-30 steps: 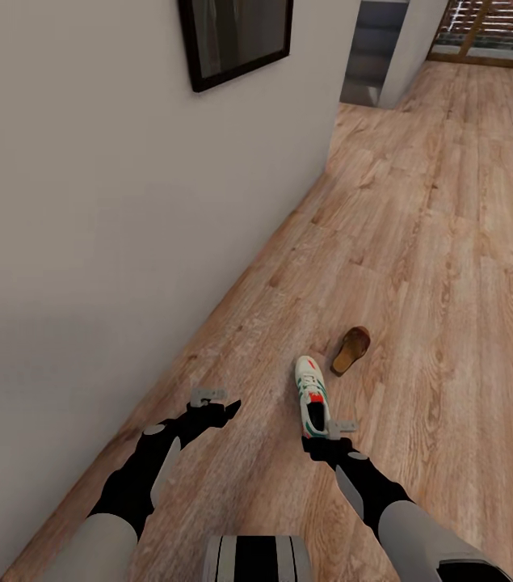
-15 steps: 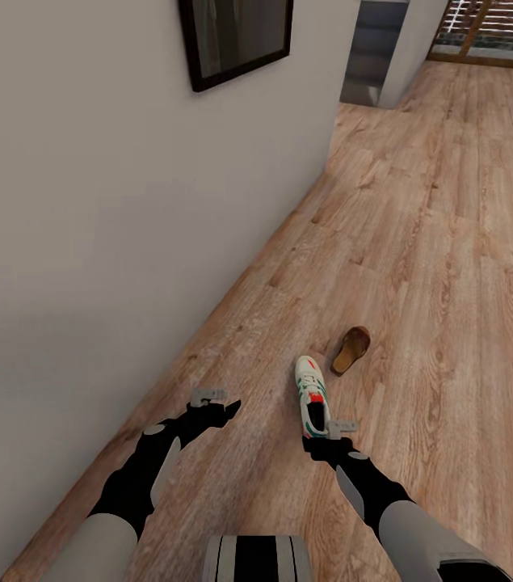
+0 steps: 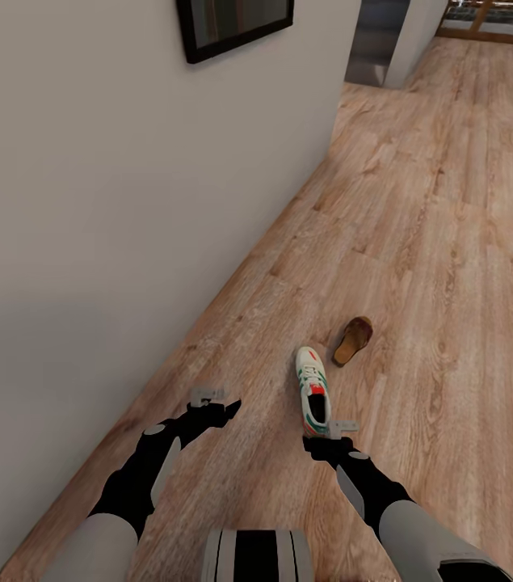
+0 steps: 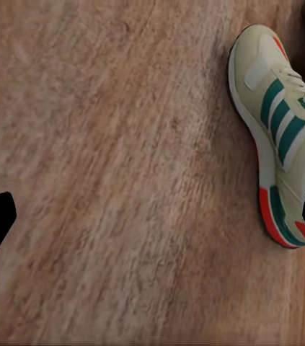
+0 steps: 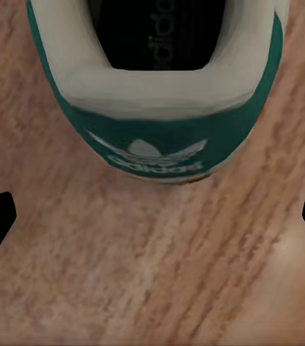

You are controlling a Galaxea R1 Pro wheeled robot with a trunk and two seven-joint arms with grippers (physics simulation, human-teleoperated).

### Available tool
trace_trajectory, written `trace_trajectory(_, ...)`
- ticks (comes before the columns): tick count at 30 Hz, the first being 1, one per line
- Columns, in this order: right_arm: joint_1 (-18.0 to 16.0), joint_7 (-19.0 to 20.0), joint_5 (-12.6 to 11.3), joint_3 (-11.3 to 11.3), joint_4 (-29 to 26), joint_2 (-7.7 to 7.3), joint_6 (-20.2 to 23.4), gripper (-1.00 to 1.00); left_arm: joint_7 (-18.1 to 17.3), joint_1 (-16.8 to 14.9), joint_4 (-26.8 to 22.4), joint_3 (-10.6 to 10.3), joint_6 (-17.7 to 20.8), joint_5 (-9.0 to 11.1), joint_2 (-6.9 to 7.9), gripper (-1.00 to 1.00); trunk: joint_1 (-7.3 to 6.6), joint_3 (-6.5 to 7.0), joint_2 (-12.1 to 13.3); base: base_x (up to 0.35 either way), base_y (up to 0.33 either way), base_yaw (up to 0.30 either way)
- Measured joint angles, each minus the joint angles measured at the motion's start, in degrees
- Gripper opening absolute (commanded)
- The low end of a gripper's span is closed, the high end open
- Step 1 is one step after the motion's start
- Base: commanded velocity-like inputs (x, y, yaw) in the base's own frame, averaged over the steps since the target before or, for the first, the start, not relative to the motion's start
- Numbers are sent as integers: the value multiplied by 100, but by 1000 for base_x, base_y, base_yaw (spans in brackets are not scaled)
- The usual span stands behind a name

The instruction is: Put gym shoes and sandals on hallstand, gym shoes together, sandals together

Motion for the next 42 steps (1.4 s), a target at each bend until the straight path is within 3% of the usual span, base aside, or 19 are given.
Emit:
trace_trajectory(3,0,0,0,-3,0,0,0,100,0,0,0,-3,0,0,0,100,8,-90,-4,0,0,60)
trace_trajectory(10,0,0,0,-5,-5,0,0,100,0,0,0,-5,0,1,-1,100,8,-142,-4,0,0,22)
trace_trajectory(38,0,0,-12,-12,-9,-8,0,100,0,0,9,0,-8,6,-1,100,7,-147,-4,87,0,0)
trace_trajectory(39,0,0,-15,-13,-9,-8,0,-100,0,0,9,0,-7,6,-1,100,7,-148,-4,30,0,0)
trace_trajectory(42,0,-1,-16,-13,-13,-8,0,-100,0,0,9,0,-8,7,-1,100,7,-147,-4,12,0,0)
